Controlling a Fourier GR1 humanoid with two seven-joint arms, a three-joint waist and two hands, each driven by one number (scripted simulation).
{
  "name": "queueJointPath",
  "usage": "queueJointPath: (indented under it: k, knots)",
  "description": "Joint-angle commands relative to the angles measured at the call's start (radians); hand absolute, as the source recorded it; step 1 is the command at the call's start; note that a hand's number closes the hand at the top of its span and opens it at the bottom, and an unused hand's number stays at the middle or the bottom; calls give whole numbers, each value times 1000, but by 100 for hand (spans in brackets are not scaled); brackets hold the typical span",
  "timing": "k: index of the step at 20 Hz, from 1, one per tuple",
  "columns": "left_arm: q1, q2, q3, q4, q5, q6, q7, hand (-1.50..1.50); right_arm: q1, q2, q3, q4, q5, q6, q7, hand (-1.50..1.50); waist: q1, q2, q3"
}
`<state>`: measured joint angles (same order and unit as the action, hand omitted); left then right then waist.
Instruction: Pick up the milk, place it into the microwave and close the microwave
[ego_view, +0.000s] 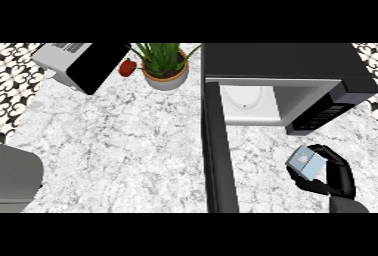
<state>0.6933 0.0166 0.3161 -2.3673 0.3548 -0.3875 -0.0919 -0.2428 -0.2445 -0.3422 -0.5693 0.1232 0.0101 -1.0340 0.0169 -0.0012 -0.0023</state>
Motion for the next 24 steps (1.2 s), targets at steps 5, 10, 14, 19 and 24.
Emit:
queueJointPath:
  k: [5, 10, 14, 19, 24]
  knots:
    - [-12, -8, 5, -52, 59, -1, 9, -150, -110, -3, 28, 130, 22, 72, -110, 150, 6, 4, 4]
    - [27, -16, -26, -50, 46, -10, -18, -150, -67, 40, 100, 30, 23, 187, -87, 150, -6, -2, 3]
    - [4, 3, 15, -71, 82, 13, 13, -150, -27, 96, 153, -59, 14, 211, -75, 150, -13, -3, 2]
    - [53, 23, 66, -62, 144, -27, 11, -150, 26, 110, 203, -350, -9, 158, 134, 150, -17, -6, 1]
    - [28, 17, 103, -36, 166, -39, 22, -150, 18, 165, 234, -515, 10, 43, 307, 150, -12, -3, 2]
